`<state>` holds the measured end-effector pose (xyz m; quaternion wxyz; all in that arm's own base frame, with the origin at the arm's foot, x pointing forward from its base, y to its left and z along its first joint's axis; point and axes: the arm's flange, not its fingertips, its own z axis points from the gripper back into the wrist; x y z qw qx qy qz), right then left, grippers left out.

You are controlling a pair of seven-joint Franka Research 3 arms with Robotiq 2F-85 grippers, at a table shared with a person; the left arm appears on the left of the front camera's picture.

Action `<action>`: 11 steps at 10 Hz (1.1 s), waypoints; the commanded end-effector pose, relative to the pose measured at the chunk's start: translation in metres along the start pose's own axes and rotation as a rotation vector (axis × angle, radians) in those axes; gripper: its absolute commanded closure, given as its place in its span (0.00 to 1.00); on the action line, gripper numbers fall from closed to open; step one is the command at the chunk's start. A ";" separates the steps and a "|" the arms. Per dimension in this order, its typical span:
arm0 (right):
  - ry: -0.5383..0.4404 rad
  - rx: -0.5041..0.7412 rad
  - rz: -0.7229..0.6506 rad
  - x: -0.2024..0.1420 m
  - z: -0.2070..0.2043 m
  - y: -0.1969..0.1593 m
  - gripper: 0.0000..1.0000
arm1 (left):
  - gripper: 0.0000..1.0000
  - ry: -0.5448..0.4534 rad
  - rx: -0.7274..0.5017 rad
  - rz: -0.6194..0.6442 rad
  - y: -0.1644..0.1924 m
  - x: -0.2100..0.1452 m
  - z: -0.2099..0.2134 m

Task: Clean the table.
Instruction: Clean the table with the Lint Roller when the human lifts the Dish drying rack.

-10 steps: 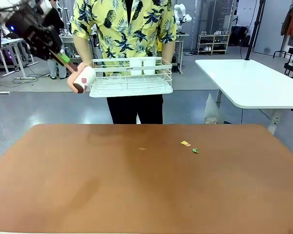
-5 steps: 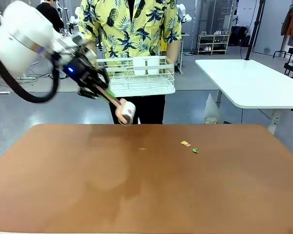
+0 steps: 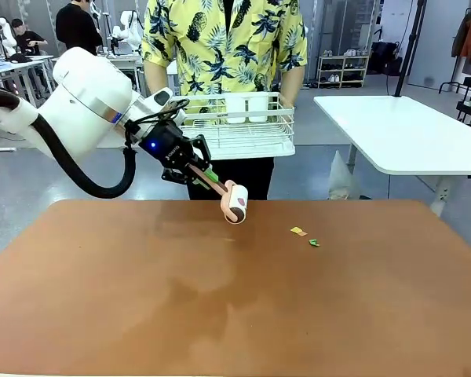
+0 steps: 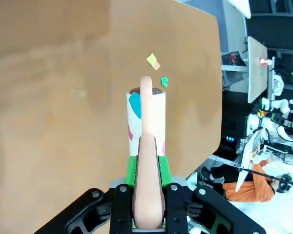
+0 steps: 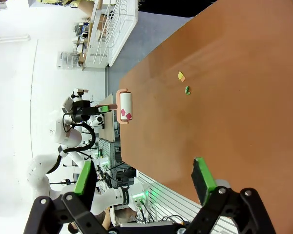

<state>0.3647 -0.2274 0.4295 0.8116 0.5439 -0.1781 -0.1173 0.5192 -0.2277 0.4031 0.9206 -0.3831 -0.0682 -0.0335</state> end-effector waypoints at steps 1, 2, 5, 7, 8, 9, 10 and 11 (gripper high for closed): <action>-0.005 0.013 0.018 0.000 0.001 0.002 0.00 | 0.79 0.011 0.017 0.025 -0.001 -0.003 0.002; -0.005 0.013 0.018 0.000 0.001 0.002 0.00 | 0.79 0.011 0.017 0.025 -0.001 -0.003 0.002; -0.005 0.013 0.018 0.000 0.001 0.002 0.00 | 0.79 0.066 -0.024 -0.036 0.002 0.001 -0.020; -0.005 0.013 0.018 0.000 0.001 0.002 0.00 | 0.79 0.093 -0.036 -0.064 -0.004 0.017 -0.053; -0.005 0.013 0.018 0.000 0.001 0.002 0.00 | 0.79 0.125 -0.048 -0.065 -0.005 0.025 -0.068; -0.005 0.013 0.018 0.000 0.001 0.002 0.00 | 0.79 0.132 -0.030 -0.055 -0.004 0.032 -0.078; -0.005 0.013 0.018 0.000 0.001 0.002 0.00 | 0.79 0.109 -0.019 -0.045 -0.005 0.039 -0.087; -0.005 0.013 0.018 0.000 0.001 0.002 0.00 | 0.79 0.104 -0.008 -0.043 -0.005 0.042 -0.099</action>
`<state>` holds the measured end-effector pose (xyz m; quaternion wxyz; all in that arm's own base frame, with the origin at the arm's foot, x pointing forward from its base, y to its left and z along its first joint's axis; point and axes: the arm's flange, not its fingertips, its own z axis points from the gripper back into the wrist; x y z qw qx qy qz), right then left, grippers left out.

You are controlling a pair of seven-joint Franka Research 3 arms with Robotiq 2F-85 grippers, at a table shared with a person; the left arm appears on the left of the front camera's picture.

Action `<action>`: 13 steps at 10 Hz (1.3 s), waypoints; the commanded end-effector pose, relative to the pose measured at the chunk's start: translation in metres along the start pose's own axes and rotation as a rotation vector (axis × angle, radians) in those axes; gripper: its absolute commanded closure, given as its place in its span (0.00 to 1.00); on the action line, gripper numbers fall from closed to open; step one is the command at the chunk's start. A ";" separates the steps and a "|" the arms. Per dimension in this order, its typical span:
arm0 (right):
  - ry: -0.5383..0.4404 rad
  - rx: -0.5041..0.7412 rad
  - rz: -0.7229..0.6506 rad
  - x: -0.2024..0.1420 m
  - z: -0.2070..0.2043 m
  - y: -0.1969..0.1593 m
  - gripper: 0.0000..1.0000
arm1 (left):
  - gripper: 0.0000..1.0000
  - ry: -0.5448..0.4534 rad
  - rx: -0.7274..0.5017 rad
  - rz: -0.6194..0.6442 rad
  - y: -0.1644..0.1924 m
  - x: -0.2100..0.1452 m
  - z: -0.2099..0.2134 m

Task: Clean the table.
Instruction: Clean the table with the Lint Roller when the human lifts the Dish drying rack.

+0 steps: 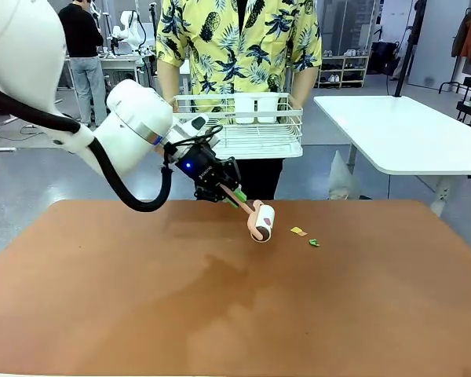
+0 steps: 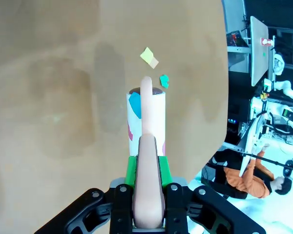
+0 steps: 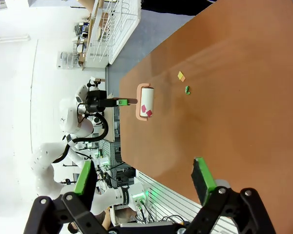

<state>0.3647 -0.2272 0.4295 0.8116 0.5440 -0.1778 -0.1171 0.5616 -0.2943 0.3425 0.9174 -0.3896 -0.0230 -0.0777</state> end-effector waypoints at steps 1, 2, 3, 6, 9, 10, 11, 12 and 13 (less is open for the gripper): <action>-0.005 0.013 0.017 0.000 0.002 0.002 0.00 | 0.79 0.023 0.030 0.001 -0.002 0.012 -0.022; -0.005 0.013 0.017 0.000 0.002 0.002 0.00 | 0.79 0.041 0.018 0.006 0.000 0.012 -0.032; -0.005 0.013 0.017 0.000 0.002 0.002 0.00 | 0.79 0.033 0.055 0.001 0.001 0.013 -0.038; -0.005 0.013 0.017 0.000 0.002 0.002 0.00 | 0.79 -0.036 0.097 0.015 0.002 0.015 -0.059; -0.005 0.013 0.017 0.000 0.002 0.002 0.00 | 0.79 -0.032 0.083 0.061 0.004 0.011 -0.075; -0.005 0.013 0.017 0.000 0.002 0.002 0.00 | 0.79 -0.037 0.081 0.088 0.002 0.010 -0.081; -0.005 0.013 0.017 0.000 0.002 0.002 0.00 | 0.79 -0.042 0.091 0.107 0.001 0.007 -0.091; -0.005 0.013 0.017 0.000 0.002 0.002 0.00 | 0.79 -0.053 0.076 0.148 -0.001 0.006 -0.101; -0.005 0.013 0.017 0.000 0.002 0.002 0.00 | 0.79 -0.069 0.077 0.177 -0.006 0.005 -0.113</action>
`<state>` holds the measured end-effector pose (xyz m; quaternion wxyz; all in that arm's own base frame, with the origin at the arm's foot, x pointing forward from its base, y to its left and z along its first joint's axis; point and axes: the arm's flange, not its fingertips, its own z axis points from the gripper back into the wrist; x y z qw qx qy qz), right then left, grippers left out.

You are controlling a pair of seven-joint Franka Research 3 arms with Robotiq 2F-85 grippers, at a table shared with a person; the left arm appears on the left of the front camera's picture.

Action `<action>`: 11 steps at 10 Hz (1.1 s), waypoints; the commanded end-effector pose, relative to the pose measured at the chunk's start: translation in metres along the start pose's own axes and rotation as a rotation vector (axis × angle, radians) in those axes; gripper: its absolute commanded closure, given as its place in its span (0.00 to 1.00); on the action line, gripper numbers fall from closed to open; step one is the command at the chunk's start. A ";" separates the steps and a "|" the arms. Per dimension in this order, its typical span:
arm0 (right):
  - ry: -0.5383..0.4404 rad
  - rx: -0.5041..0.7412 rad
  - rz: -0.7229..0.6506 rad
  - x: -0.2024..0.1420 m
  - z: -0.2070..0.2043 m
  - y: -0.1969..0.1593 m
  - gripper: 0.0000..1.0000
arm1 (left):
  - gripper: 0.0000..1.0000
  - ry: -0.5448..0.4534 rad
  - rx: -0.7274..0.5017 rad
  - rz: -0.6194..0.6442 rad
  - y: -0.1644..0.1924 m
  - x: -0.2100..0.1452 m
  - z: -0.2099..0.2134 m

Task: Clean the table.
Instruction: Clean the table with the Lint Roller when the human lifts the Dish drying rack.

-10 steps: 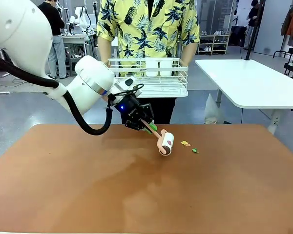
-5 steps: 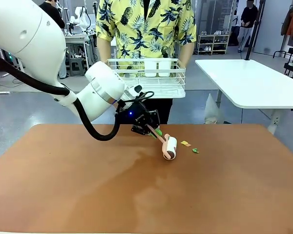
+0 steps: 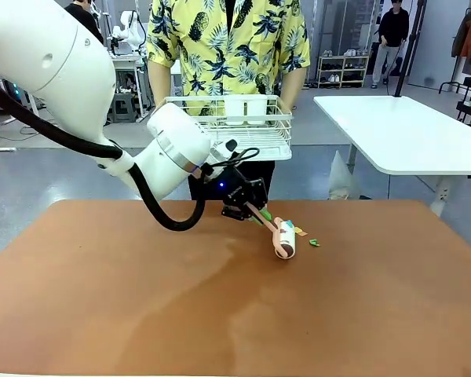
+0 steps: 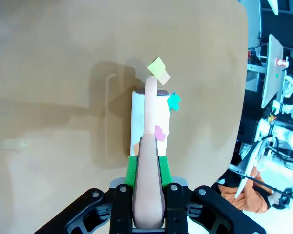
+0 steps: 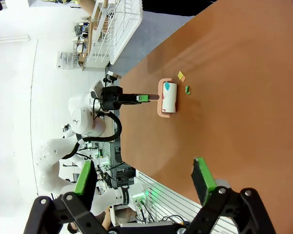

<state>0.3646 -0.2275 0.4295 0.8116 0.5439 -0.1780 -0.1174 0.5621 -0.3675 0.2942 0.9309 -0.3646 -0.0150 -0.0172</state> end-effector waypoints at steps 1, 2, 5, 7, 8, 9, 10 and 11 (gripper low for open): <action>-0.005 0.013 0.018 0.000 0.001 0.002 0.00 | 0.79 -0.083 0.013 0.070 -0.002 -0.001 -0.043; -0.005 0.013 0.018 0.000 0.001 0.002 0.00 | 0.79 -0.043 -0.008 0.088 -0.017 0.000 -0.064; -0.005 0.013 0.018 0.000 0.001 0.002 0.00 | 0.79 -0.051 -0.020 0.060 -0.055 0.006 -0.109; -0.005 0.013 0.018 0.000 0.001 0.002 0.00 | 0.79 -0.090 -0.041 0.031 -0.068 0.009 -0.101; -0.005 0.013 0.018 0.000 0.001 0.002 0.00 | 0.79 -0.117 -0.053 0.031 -0.073 0.012 -0.089; -0.005 0.013 0.018 0.000 0.001 0.002 0.00 | 0.79 -0.132 -0.067 0.035 -0.080 0.014 -0.075; -0.005 0.013 0.018 0.000 0.001 0.002 0.00 | 0.79 -0.147 -0.074 0.043 -0.086 0.012 -0.061; -0.005 0.013 0.018 0.000 0.001 0.002 0.00 | 0.79 -0.139 -0.105 0.056 -0.093 0.008 -0.037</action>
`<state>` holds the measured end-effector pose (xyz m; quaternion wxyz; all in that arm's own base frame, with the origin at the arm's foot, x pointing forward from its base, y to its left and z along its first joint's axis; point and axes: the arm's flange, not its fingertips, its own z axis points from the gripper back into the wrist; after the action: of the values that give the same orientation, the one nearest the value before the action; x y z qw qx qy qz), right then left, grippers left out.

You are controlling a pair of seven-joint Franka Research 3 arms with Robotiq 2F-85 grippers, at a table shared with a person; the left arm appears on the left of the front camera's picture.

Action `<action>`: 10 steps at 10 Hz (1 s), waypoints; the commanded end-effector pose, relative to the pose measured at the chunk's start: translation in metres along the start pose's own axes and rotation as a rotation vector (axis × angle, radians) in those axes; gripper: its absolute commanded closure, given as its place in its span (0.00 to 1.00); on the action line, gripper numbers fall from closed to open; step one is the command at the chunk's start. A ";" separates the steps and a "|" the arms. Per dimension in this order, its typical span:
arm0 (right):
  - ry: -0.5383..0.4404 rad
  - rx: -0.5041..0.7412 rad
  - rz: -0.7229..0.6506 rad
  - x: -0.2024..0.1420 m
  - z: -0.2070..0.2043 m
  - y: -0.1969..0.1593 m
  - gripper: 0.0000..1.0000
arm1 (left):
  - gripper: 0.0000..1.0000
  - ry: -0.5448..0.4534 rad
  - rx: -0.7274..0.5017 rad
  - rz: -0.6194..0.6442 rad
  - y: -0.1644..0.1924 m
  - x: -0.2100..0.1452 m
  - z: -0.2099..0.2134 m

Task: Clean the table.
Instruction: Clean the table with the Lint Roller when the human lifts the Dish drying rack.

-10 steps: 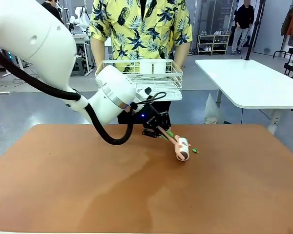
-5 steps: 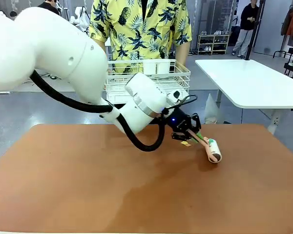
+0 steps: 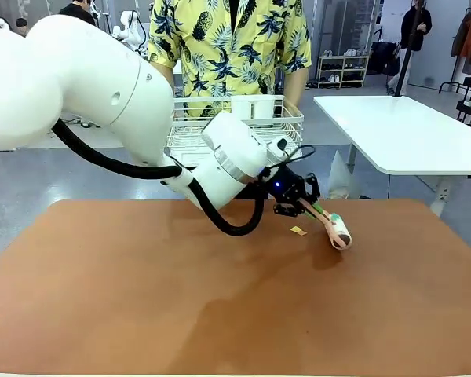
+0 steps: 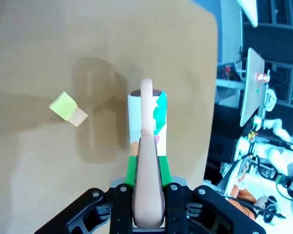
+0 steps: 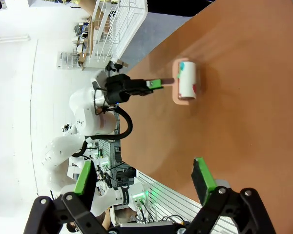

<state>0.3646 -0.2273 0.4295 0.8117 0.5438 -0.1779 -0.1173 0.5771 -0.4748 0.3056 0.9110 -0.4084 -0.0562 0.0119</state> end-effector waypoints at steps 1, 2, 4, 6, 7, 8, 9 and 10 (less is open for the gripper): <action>-0.005 0.014 0.018 0.000 0.001 0.002 0.00 | 0.79 -0.036 -0.061 0.016 -0.022 -0.012 0.065; -0.005 0.014 0.018 0.000 0.001 0.002 0.00 | 0.79 0.028 -0.063 -0.049 -0.025 -0.020 0.124; -0.005 0.014 0.018 0.000 0.001 0.002 0.00 | 0.79 0.089 -0.105 -0.056 0.020 -0.042 0.227; -0.005 0.014 0.018 0.000 0.001 0.002 0.00 | 0.79 0.088 -0.039 -0.130 0.076 -0.056 0.265; -0.005 0.014 0.018 0.000 0.001 0.002 0.00 | 0.79 0.063 -0.035 -0.118 0.089 -0.053 0.267; -0.005 0.014 0.018 0.000 0.001 0.002 0.00 | 0.79 0.055 0.019 -0.111 0.101 -0.046 0.266; -0.005 0.014 0.018 0.000 0.001 0.002 0.00 | 0.79 0.032 0.123 -0.058 0.116 -0.033 0.255; -0.005 0.014 0.018 0.000 0.001 0.002 0.00 | 0.79 0.038 0.114 -0.048 0.125 -0.020 0.247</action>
<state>0.3644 -0.2275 0.4296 0.8117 0.5438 -0.1779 -0.1175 0.5127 -0.1899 0.3741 0.9277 -0.3689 -0.0475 -0.0308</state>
